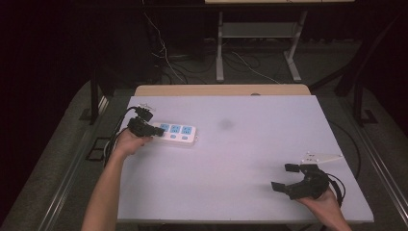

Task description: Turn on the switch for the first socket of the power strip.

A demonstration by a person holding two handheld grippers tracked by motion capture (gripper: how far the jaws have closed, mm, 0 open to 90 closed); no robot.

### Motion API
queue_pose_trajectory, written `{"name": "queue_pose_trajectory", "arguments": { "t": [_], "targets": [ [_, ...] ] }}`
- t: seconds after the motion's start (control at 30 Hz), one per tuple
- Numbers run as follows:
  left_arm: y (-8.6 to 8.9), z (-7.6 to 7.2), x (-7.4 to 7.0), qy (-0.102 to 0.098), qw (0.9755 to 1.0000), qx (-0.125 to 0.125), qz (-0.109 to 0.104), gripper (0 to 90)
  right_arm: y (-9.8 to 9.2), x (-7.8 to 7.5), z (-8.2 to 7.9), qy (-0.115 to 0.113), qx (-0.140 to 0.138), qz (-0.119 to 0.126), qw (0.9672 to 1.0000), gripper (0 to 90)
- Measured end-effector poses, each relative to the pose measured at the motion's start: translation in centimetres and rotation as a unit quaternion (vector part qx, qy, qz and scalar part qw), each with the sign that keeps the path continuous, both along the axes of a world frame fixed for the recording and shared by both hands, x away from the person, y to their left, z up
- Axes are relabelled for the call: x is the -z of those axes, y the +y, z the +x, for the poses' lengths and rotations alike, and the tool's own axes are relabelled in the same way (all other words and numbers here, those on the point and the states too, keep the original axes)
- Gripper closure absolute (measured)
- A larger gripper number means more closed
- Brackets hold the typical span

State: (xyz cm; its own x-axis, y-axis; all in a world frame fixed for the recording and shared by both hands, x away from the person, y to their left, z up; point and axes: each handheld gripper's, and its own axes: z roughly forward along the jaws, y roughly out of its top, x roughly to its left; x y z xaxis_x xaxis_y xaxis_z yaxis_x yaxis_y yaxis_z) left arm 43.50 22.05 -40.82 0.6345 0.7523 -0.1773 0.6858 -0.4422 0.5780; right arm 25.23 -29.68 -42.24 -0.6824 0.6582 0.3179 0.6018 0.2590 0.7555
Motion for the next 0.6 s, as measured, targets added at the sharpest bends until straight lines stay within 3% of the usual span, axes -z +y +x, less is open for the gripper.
{"name": "queue_pose_trajectory", "arguments": {
  "t": [0.13,0.6],
  "targets": [
    [-0.7,-0.21,-0.15,-0.013,0.9995,0.002,0.029,90.0,-0.05,-0.12,-0.03,-0.004,-0.001,0.001,1.0,0.3],
    [-0.88,-0.36,-0.19,-0.013,0.9994,-0.012,0.03,89.8,-0.29,-0.24,0.0,-0.005,0.004,0.005,1.0,0.3]
  ]
}}
